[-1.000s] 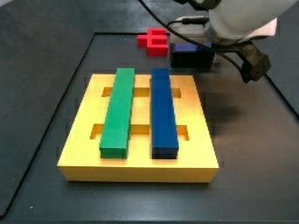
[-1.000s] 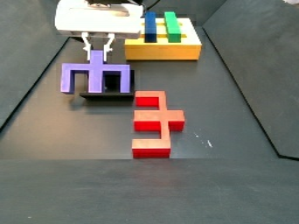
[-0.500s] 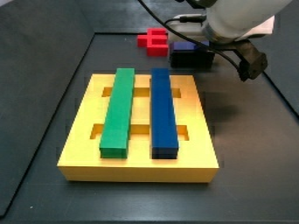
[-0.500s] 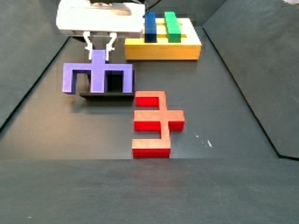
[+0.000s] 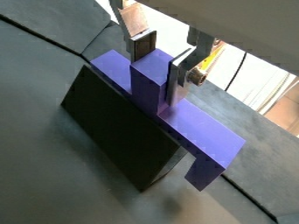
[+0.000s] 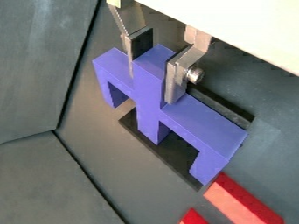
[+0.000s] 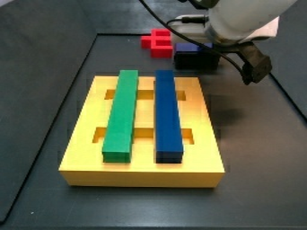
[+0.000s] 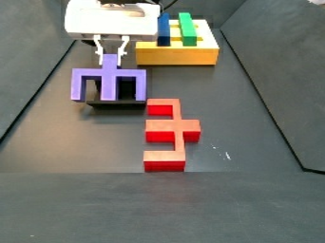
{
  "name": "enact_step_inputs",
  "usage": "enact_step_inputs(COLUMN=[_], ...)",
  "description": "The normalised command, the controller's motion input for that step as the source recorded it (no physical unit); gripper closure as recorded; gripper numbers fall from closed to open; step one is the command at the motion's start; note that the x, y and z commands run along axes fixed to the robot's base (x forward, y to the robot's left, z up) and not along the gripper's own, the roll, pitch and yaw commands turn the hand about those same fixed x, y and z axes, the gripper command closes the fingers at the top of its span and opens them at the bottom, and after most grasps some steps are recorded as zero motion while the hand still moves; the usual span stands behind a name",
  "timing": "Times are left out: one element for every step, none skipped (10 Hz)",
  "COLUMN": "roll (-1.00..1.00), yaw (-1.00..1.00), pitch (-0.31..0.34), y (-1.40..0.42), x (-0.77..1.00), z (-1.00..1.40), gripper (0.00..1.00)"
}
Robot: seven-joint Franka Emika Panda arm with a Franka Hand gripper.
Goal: Pick up the purple object. Move up. Place the purple object on the fixture. Regrasp the purple object. Move to above the board. Insert the purple object.
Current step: Regrasp the purple object, then move to above the board.
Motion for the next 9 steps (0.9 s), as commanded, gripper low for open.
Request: enact_step_inputs(roll=[0.00, 0.00, 0.00, 0.00, 0.00, 0.00, -0.08, -0.13, -0.09], yaw=[0.00, 0.00, 0.00, 0.00, 0.00, 0.00, -0.03, -0.04, -0.02], pitch=[0.000, 0.000, 0.000, 0.000, 0.000, 0.000, 0.007, 0.002, -0.007], y=[0.00, 0.00, 0.00, 0.00, 0.00, 0.00, 0.00, 0.01, 0.02], x=[0.00, 0.00, 0.00, 0.00, 0.00, 0.00, -0.02, -0.03, -0.04], z=[0.00, 0.00, 0.00, 0.00, 0.00, 1.40, 1.40, 1.40, 1.40], gripper=[1.00, 1.00, 1.00, 1.00, 1.00, 1.00, 1.00, 1.00, 1.00])
